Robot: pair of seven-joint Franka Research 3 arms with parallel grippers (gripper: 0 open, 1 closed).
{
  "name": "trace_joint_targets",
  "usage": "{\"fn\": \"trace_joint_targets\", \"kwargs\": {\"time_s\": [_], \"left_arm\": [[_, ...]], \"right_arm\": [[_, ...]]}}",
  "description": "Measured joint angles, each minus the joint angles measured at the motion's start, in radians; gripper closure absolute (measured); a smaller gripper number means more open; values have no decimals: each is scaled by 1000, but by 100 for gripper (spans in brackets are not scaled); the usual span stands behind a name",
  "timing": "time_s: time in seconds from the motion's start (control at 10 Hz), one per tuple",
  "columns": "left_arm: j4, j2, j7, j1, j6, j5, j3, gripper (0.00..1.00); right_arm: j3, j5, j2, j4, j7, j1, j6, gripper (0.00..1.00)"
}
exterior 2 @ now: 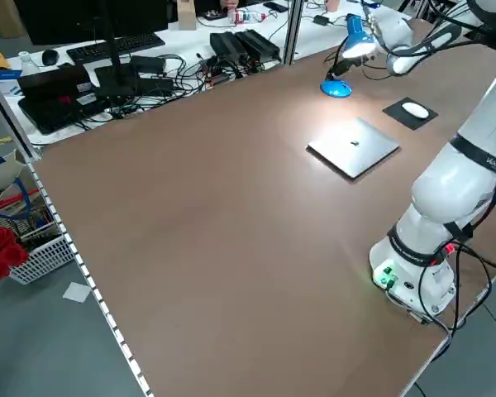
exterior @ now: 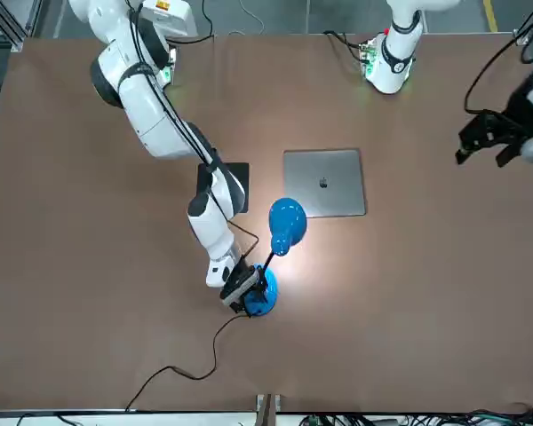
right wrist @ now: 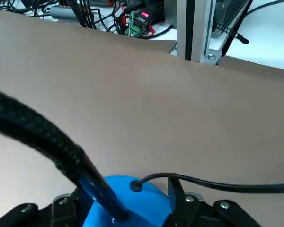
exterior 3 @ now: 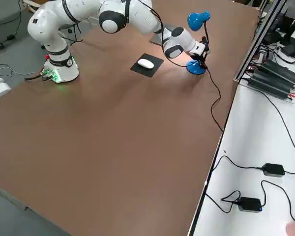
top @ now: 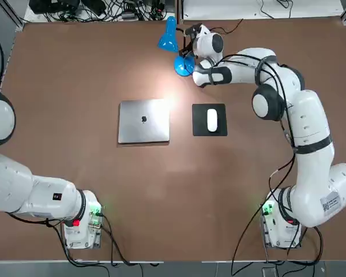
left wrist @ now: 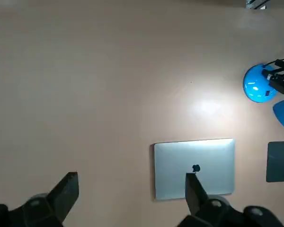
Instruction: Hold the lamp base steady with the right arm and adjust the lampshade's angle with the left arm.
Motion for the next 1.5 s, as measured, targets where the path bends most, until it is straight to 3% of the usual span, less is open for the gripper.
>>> {"fn": "trace_joint_targets", "kwargs": {"time_s": [0.2, 0.4, 0.7, 0.9, 1.1, 1.3, 1.4, 1.5], "left_arm": [[-5, -4, 18, 9, -2, 0, 1, 4], [-65, -43, 19, 8, 31, 3, -2, 4], [-219, -146, 19, 6, 109, 15, -20, 4], [-243, -163, 19, 6, 118, 50, -22, 4], [-246, -163, 15, 7, 137, 98, -22, 4], [-241, -155, -11, 11, 148, 104, -22, 4], [-225, -141, -38, 17, 149, 104, -22, 4], [-212, -129, -51, 29, 149, 104, -23, 4]], "right_arm": [[1, 0, -8, -1, 7, 0, 0, 24], [0, 0, -39, -37, 7, -5, 0, 19], [-2, 0, -155, -206, 7, -27, 0, 10], [-2, 0, -258, -364, 7, -49, 4, 7], [-2, 0, -419, -553, 7, -93, 5, 0], [8, 0, -637, -754, 7, -161, -49, 0], [10, 1, -761, -823, 8, -194, -170, 0], [8, 32, -890, -849, 14, -217, -360, 0]]}}
